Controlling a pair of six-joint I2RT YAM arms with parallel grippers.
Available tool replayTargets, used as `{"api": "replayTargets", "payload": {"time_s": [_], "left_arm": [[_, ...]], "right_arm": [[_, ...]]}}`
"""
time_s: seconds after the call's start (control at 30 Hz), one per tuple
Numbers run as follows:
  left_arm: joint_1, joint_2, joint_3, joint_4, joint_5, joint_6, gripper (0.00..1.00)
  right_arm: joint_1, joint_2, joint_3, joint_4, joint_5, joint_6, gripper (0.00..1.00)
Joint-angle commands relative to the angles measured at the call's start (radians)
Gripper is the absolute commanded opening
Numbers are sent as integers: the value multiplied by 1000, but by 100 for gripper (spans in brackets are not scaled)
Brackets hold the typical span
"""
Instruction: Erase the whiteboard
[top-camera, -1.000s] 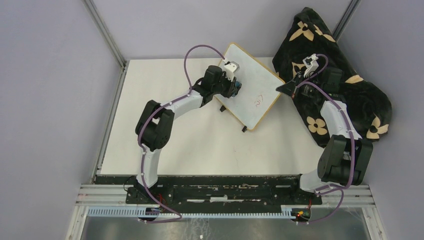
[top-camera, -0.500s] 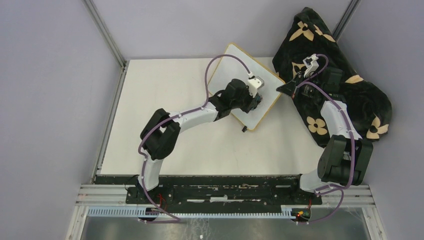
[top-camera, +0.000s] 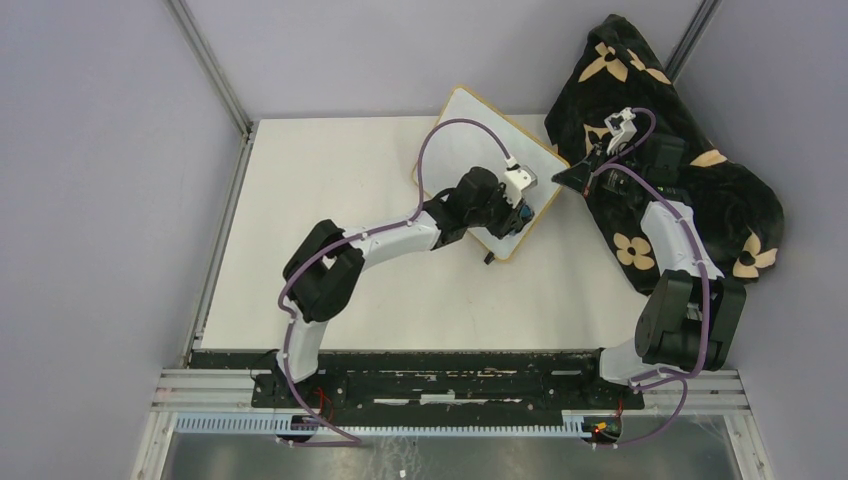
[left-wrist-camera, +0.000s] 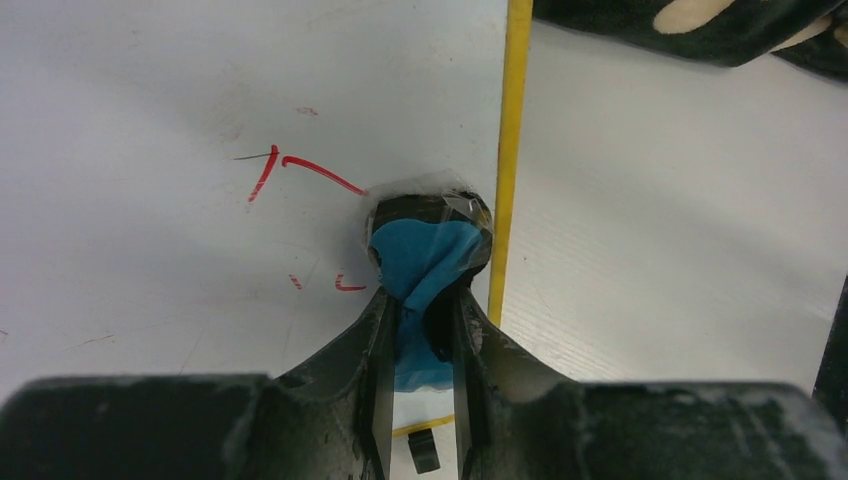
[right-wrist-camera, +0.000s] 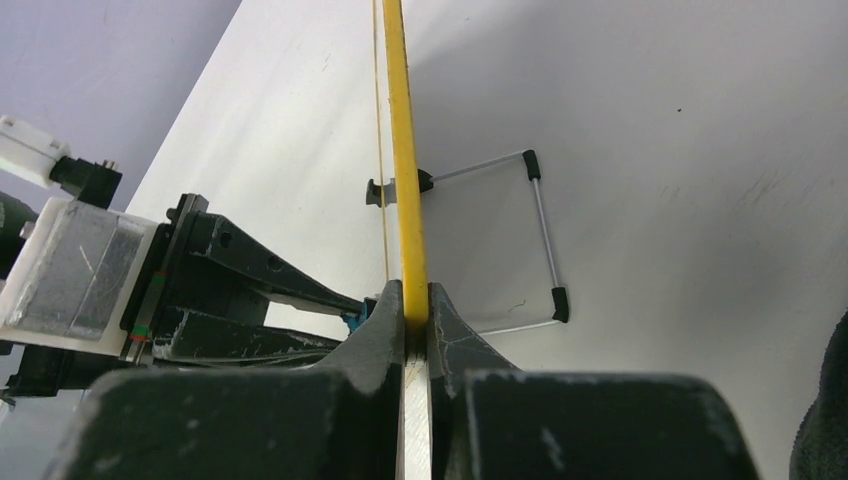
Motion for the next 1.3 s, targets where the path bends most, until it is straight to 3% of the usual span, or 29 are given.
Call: {"api": "replayTargets", "payload": {"time_s": [0.0, 0.27, 0.43, 0.77, 1.27], "left_arm": [[82, 25, 51, -11, -32, 69, 3], [219, 54, 131, -40, -32, 75, 3], [230, 62, 189, -66, -9, 69, 3], [102, 80, 249, -83, 3, 46, 3], [-94, 41, 193, -91, 17, 14, 3]], "right_arm": [[35, 16, -4, -92, -40, -70, 1], [34, 23, -2, -92, -41, -72, 1], [37, 26, -3, -89, -42, -70, 1], [37, 25, -2, -92, -39, -70, 1], [40, 29, -5, -87, -40, -69, 1]]}}
